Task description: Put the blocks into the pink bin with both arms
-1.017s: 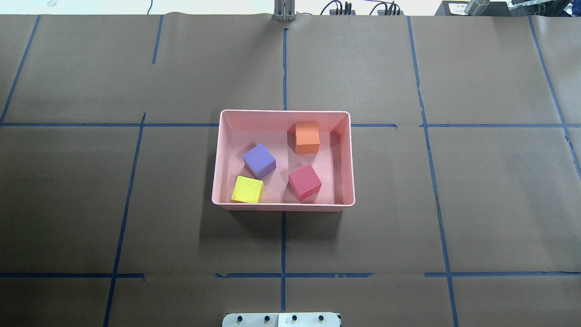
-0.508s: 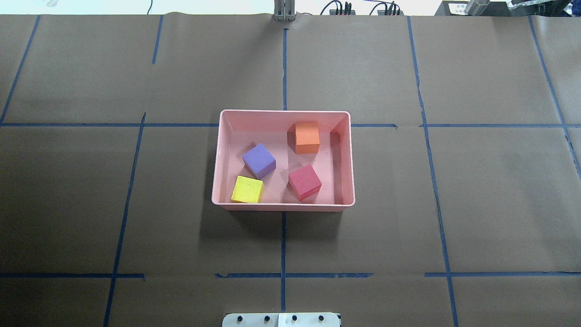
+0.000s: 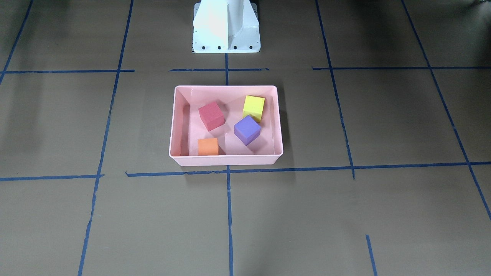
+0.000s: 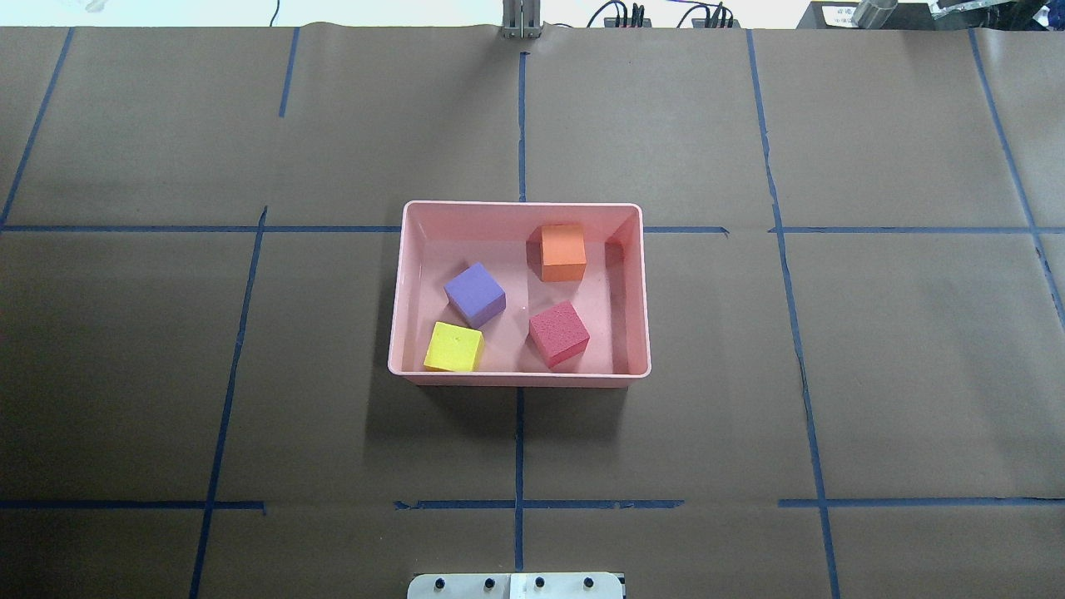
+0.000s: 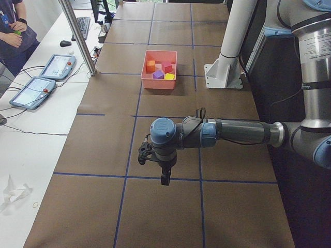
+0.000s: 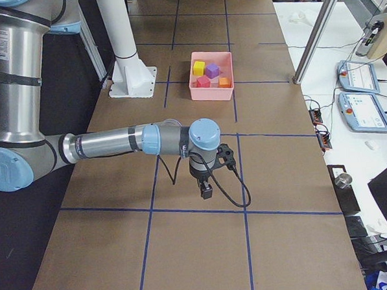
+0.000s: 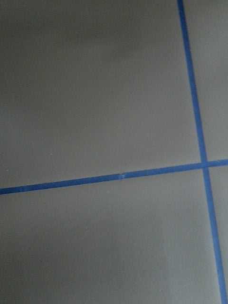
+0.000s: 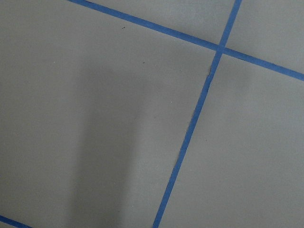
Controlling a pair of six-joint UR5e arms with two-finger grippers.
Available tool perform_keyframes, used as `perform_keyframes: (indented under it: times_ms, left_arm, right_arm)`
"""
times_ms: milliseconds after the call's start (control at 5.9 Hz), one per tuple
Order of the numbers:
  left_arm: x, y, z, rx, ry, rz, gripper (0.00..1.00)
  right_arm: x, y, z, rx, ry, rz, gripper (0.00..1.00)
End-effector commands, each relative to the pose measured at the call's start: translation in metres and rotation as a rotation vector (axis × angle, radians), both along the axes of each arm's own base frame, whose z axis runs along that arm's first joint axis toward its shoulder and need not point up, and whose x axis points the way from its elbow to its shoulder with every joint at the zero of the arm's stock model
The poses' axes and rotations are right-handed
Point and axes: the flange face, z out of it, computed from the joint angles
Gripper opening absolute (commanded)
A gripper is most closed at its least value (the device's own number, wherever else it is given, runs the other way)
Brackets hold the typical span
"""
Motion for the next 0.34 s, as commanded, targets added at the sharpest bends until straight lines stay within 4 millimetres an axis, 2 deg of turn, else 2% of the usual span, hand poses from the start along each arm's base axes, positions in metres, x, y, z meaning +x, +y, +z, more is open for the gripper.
perform_keyframes:
  times_ms: [0,169]
  left_arm:
    - [-0.0003,0.0028,0.0011,-0.005,-0.002,0.000,1.00]
    - [-0.0008,0.0033,-0.0033,0.001,-0.001,-0.001,1.00]
  right_arm:
    - [-0.0001,-0.0002,-0.0010,-0.003,-0.001,0.005,1.00]
    - [-0.0001,-0.0002,-0.0017,-0.002,-0.001,0.005,1.00]
